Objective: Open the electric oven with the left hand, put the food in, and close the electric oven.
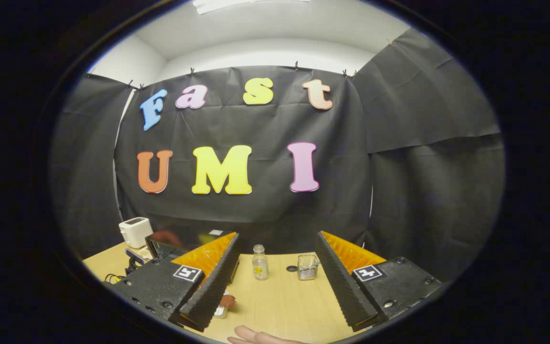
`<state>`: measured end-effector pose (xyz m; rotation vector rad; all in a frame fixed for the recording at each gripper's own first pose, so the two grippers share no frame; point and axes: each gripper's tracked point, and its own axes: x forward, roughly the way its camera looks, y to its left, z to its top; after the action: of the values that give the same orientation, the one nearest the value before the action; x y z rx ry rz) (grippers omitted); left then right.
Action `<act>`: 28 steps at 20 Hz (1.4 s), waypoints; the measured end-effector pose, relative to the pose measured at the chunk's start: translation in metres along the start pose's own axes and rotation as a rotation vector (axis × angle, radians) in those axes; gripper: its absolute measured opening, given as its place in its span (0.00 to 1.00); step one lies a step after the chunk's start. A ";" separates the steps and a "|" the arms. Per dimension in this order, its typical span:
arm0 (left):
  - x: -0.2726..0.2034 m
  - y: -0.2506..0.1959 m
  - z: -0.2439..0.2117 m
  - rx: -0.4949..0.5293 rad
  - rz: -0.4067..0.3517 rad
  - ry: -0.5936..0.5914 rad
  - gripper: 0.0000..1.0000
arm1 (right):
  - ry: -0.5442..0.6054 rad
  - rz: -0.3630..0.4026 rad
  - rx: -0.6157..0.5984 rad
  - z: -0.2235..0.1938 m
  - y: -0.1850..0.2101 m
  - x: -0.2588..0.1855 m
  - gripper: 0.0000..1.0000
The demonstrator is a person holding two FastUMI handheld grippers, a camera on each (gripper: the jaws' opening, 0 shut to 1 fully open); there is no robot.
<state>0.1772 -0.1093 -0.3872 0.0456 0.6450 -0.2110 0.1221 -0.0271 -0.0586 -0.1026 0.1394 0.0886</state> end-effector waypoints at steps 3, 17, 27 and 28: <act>-0.005 0.005 0.008 0.006 0.017 -0.031 0.96 | 0.034 -0.002 -0.010 -0.010 0.000 0.008 1.00; -0.140 0.006 0.131 -0.064 0.049 -0.438 0.95 | 0.662 0.330 0.016 -0.177 0.067 0.082 1.00; -0.242 0.022 0.172 -0.106 0.120 -0.594 0.96 | 1.055 0.516 0.387 -0.290 0.113 0.103 0.76; -0.250 0.025 0.172 -0.111 0.130 -0.603 0.96 | 1.063 0.520 0.408 -0.297 0.115 0.108 0.63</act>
<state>0.0897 -0.0581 -0.1001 -0.0813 0.0511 -0.0552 0.1774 0.0637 -0.3776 0.3106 1.2413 0.5192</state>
